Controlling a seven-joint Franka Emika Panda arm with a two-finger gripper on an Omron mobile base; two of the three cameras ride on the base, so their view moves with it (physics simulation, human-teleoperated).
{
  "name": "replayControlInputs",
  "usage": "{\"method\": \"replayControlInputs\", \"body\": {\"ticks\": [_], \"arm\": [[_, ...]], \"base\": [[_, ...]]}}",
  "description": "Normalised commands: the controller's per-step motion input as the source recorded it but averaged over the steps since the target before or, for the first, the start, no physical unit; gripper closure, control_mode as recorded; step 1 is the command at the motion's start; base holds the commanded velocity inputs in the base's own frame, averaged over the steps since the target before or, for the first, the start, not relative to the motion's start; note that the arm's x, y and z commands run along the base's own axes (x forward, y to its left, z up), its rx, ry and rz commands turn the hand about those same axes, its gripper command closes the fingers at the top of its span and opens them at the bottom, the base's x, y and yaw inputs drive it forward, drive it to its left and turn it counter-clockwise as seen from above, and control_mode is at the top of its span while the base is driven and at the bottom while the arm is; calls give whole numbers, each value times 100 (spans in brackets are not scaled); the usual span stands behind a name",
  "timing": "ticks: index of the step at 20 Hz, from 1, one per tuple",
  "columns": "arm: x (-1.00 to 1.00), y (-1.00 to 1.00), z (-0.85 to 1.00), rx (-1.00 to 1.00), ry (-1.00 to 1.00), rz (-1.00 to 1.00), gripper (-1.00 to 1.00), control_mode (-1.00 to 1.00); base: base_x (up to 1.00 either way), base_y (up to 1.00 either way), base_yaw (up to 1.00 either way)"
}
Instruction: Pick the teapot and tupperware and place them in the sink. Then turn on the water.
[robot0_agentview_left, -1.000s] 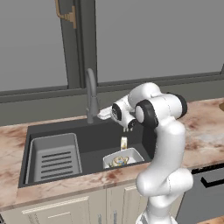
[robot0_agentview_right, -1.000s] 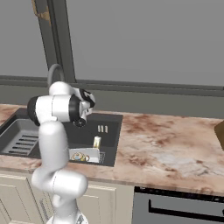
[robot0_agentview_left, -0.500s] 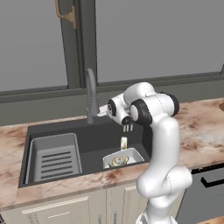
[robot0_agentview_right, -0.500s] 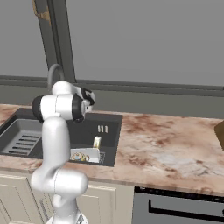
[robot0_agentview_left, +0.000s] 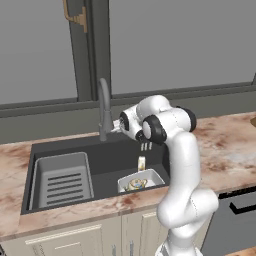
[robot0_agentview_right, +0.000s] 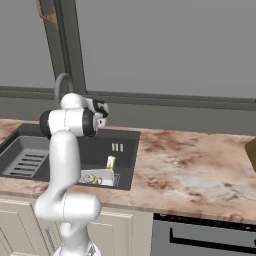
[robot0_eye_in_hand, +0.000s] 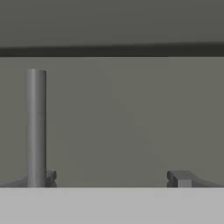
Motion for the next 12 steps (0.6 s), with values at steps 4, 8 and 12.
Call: {"method": "replayControlInputs", "body": {"ticks": [4, 8, 12], "arm": [[29, -11, -20, 0, 0, -10, -100, -100], [21, -42, -21, 0, 0, -15, -100, -100], [10, -57, -20, 0, 0, -18, -100, -100]], "base": [[0, 0, 0], [0, 0, 0], [0, 0, 0]]}}
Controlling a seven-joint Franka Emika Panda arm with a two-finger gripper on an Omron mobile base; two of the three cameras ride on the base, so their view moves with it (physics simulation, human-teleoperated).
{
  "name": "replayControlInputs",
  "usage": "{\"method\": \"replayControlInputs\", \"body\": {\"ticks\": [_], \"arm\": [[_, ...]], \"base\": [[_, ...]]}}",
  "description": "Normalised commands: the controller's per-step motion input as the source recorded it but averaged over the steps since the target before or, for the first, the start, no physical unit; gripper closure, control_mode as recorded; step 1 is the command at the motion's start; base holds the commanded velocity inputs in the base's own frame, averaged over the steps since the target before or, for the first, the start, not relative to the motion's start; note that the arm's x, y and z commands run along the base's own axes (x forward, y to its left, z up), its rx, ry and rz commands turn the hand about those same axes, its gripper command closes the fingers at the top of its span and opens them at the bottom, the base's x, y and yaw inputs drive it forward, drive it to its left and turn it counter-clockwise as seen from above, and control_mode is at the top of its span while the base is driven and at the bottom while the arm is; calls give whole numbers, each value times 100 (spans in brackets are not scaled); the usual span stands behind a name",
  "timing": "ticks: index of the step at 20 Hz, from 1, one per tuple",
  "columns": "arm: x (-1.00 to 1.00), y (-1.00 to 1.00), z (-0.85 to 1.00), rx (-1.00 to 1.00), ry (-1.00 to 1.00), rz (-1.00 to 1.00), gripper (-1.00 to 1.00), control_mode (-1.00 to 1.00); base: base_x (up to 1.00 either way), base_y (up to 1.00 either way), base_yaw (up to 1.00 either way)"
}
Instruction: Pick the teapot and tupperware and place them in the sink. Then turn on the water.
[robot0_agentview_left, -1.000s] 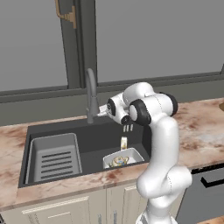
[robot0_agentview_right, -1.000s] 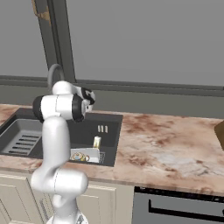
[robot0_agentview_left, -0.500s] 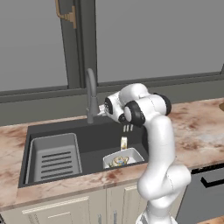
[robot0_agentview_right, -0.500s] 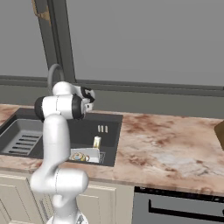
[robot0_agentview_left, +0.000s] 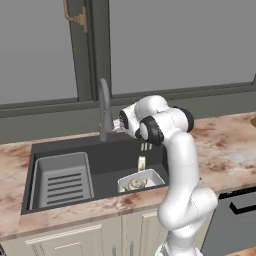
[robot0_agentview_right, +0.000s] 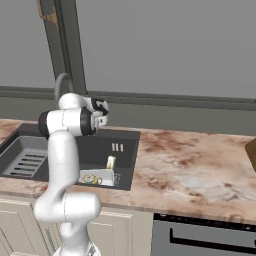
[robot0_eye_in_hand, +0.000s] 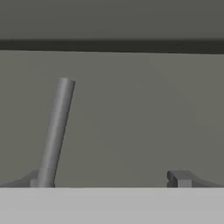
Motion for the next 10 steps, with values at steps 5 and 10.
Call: {"method": "replayControlInputs", "body": {"ticks": [5, 10], "arm": [[0, -66, -16, 3, 0, -19, -100, -100], [0, -84, -17, 7, 0, -20, -100, -100]], "base": [[0, 0, 0], [0, 0, 0]]}}
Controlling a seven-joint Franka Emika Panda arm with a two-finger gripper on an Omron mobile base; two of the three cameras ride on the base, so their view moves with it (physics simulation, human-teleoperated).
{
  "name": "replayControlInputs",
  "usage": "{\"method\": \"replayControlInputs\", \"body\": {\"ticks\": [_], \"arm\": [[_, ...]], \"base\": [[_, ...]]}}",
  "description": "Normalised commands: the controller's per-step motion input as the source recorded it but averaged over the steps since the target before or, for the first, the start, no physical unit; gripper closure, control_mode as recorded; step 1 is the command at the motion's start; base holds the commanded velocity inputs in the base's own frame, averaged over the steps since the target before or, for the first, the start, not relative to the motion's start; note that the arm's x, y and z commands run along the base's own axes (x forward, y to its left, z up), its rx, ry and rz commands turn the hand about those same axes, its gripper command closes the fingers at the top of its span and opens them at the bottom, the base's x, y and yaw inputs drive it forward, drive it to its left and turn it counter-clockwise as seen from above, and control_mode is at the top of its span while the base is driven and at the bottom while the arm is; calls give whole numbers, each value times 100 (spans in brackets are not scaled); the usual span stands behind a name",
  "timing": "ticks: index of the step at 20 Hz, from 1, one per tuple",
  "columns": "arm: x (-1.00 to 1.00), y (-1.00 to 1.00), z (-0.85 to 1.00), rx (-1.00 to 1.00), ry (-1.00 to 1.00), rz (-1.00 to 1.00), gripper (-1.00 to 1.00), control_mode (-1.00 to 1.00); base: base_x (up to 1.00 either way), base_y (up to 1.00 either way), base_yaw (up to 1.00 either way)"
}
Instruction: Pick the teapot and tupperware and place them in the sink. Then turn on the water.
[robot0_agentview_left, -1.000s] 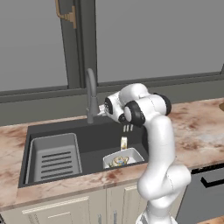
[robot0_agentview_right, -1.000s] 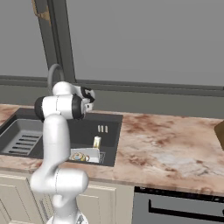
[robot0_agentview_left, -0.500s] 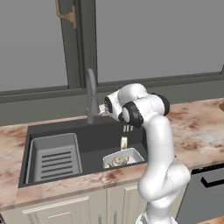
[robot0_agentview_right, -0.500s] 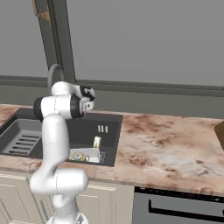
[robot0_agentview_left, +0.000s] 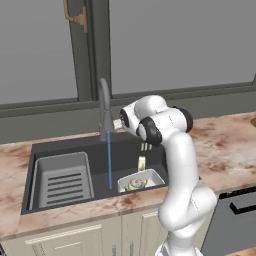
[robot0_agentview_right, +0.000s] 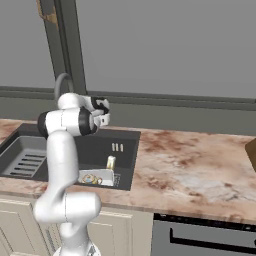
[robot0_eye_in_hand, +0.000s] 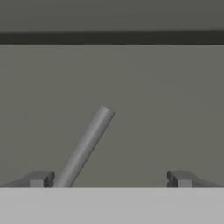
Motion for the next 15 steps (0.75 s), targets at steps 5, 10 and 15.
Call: {"method": "replayControlInputs", "body": {"ticks": [5, 10, 15], "arm": [[0, -89, -19, 9, 0, -21, -100, -100], [0, -34, -6, 2, 0, -9, -100, -100], [0, 0, 0, 0, 0, 0, -100, -100]], "base": [[0, 0, 0], [0, 0, 0], [0, 0, 0]]}}
